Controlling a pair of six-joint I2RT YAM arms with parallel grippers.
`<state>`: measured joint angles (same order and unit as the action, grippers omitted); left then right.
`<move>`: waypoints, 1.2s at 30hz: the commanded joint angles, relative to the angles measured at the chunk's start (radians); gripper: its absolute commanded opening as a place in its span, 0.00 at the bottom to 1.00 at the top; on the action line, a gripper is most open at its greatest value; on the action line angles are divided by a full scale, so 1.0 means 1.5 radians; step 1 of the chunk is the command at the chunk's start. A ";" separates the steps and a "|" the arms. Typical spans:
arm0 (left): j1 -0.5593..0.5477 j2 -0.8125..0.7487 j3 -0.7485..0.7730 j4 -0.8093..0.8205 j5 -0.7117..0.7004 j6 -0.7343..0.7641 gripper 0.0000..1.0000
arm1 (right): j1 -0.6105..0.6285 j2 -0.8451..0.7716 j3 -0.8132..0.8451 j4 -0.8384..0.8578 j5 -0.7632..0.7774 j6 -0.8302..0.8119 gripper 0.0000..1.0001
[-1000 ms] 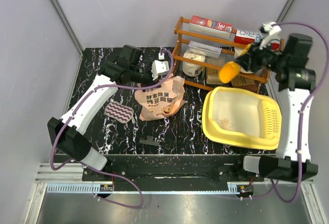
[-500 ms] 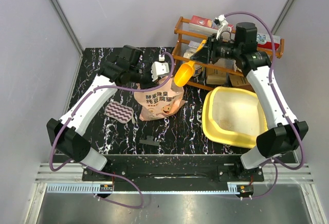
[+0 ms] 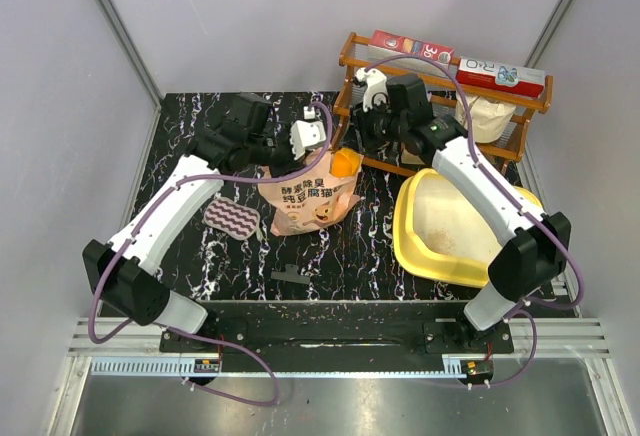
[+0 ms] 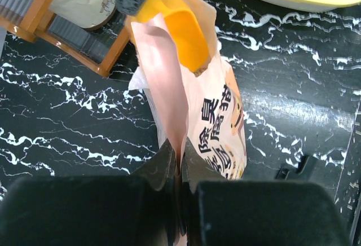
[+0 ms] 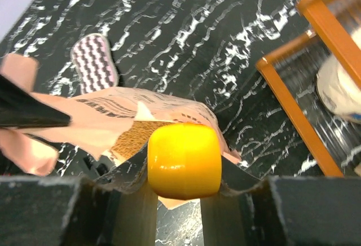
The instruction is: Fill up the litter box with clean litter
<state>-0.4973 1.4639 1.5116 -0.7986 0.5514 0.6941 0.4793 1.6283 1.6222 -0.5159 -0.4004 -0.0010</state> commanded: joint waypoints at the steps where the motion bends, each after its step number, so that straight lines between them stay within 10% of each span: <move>1: -0.002 -0.078 -0.015 0.151 -0.011 -0.094 0.00 | 0.019 -0.040 -0.039 0.067 0.191 0.061 0.00; 24: -0.009 -0.014 0.022 0.224 -0.027 -0.139 0.00 | 0.073 0.077 -0.189 0.174 0.167 0.247 0.00; 36: -0.009 0.006 0.060 0.194 -0.038 -0.086 0.00 | 0.030 0.022 -0.197 0.277 -0.038 0.418 0.00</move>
<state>-0.5030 1.5032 1.4982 -0.6579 0.4648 0.5259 0.5293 1.7012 1.3361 -0.1600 -0.2562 0.4473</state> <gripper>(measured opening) 0.046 0.346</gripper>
